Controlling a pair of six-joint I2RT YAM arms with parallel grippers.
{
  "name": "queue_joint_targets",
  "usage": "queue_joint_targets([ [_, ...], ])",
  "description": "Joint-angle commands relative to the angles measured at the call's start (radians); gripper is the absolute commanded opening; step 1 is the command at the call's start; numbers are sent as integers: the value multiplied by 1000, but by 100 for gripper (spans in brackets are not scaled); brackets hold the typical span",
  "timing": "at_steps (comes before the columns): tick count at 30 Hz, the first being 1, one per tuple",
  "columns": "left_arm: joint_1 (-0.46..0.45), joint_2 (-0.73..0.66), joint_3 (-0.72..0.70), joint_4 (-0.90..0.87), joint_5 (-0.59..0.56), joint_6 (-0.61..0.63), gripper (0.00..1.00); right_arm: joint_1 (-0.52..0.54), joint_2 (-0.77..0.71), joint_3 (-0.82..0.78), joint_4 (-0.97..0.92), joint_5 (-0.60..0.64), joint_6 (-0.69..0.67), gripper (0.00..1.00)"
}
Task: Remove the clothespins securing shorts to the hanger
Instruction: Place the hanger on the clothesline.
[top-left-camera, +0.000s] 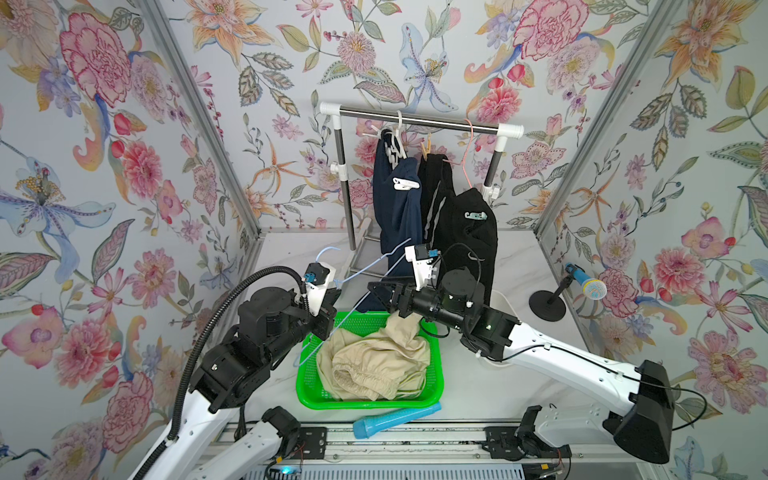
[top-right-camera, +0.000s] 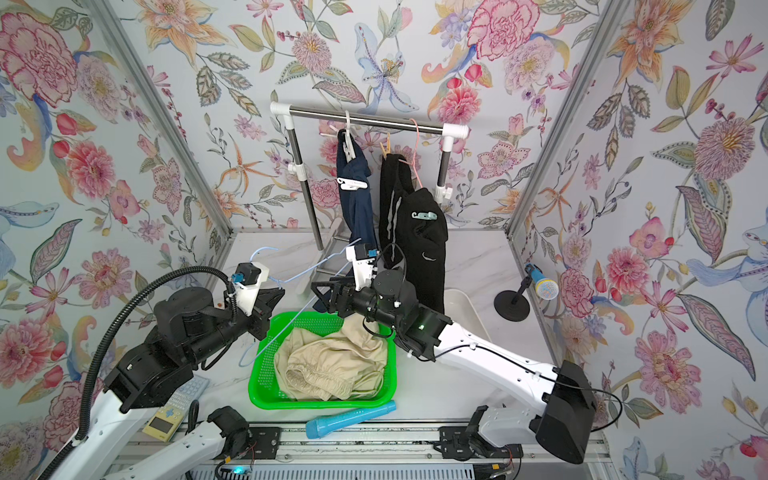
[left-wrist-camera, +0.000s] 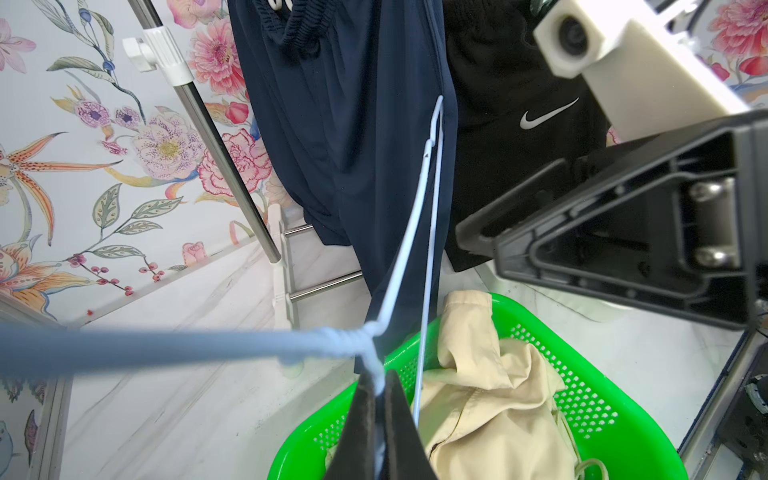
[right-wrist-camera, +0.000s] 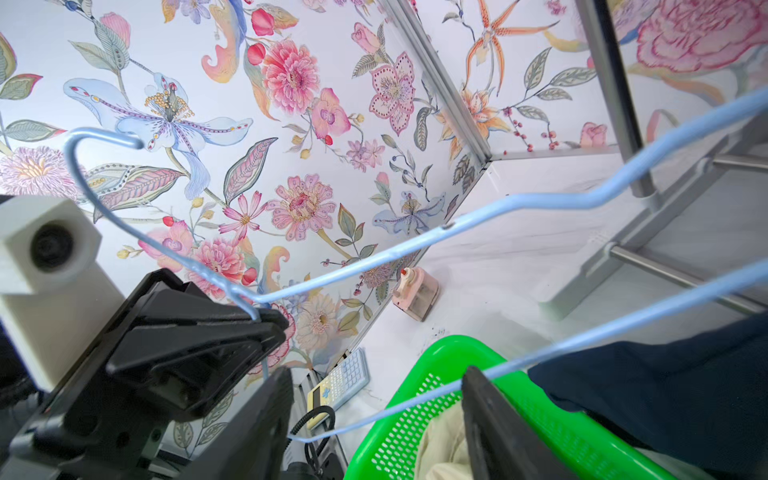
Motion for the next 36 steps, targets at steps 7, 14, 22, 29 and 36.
queue_joint_targets([
  [7,-11,23,-26,49,43,47,0,-26,98,31,305,-52,152,69],
  [14,-11,4,-50,102,79,51,0,-33,167,39,411,-83,231,64],
  [22,-12,-10,-112,192,103,40,0,-46,228,6,610,-147,392,3],
  [29,-11,-144,-241,229,32,45,30,-78,258,-54,792,-159,556,0],
  [36,-11,-400,-442,276,-22,-17,50,-78,243,-51,793,-155,567,0],
])
